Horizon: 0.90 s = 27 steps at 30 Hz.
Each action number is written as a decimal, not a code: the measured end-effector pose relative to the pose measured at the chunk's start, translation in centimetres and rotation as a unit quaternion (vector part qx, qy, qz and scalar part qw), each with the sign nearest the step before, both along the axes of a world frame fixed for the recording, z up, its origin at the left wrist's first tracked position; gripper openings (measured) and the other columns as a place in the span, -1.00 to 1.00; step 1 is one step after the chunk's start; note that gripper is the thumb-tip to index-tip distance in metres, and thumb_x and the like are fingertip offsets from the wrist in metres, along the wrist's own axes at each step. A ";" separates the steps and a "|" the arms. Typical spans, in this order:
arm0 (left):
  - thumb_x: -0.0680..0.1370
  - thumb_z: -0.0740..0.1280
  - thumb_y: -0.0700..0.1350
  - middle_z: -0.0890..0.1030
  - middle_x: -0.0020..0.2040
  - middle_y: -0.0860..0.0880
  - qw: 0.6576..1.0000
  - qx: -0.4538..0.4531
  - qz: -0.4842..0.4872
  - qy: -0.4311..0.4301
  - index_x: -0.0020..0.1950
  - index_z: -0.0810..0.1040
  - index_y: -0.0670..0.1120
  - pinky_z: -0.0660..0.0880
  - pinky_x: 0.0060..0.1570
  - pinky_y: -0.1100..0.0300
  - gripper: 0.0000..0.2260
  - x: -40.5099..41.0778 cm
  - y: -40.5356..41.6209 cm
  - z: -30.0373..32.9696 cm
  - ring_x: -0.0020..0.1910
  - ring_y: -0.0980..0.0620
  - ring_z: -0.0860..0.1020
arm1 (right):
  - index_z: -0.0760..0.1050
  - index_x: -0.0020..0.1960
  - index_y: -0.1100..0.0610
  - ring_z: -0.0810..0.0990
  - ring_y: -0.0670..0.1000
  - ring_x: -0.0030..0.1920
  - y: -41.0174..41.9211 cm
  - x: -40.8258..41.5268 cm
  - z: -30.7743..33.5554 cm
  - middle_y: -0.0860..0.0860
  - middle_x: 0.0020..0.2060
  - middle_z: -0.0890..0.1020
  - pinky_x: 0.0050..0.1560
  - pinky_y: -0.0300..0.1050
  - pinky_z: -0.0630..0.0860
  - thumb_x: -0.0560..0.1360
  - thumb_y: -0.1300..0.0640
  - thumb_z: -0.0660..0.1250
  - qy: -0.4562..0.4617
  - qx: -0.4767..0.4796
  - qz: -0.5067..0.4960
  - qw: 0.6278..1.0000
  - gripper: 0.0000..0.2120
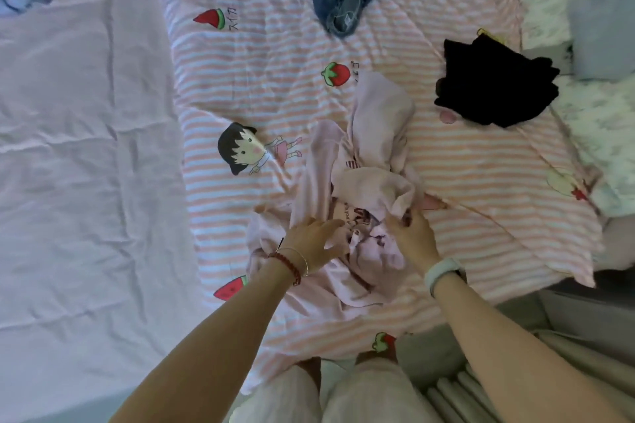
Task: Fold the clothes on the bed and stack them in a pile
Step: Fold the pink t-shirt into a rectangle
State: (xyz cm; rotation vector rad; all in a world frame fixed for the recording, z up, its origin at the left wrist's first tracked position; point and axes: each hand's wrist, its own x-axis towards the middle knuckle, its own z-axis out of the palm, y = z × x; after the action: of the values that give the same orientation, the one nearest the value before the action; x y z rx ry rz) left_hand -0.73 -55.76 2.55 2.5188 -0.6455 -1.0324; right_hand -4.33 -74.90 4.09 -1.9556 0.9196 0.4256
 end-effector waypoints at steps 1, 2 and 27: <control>0.57 0.22 0.05 0.52 0.22 -0.06 1.000 -0.023 0.020 0.009 0.35 0.39 -0.02 0.34 0.12 0.15 -0.63 -0.1 -0.3 0.3 0.26 -0.06 0.34 | 0.42 0.13 0.16 0.46 -0.04 -0.23 0.3 -0.4 0.2 -0.04 -0.19 0.51 -0.32 -0.27 0.33 0.54 0.09 0.26 0.003 -0.006 0.050 0.999 -0.79; 0.59 0.21 0.00 0.58 0.10 -0.08 0.997 -0.062 0.052 0.002 0.24 0.49 -0.08 0.37 0.07 0.17 -0.72 -0.2 -0.1 0.8 0.17 -0.07 0.39 | 0.44 -0.05 0.14 0.45 -0.05 -0.26 0.7 -0.8 0.6 -0.06 -0.27 0.49 -0.29 -0.26 0.33 0.56 0.15 0.23 -0.005 0.001 0.085 0.996 -0.94; 0.57 0.22 -0.12 0.52 0.25 -0.09 0.962 -0.102 0.248 0.060 0.32 0.42 -0.10 0.32 0.00 0.31 -0.69 2.8 7.1 1.5 0.12 -0.03 0.50 | 0.00 0.51 0.14 -0.05 0.05 0.51 5.2 5.6 2.4 0.05 0.52 0.03 0.46 0.18 -0.07 0.51 -0.03 0.25 -0.144 -0.254 0.343 0.893 -0.30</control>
State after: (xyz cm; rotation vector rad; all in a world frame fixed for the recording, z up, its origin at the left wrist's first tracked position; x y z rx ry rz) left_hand 2.05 -48.62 4.08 2.2444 -0.0658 -0.8709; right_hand 1.22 -69.75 6.53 -2.7269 0.1115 0.2819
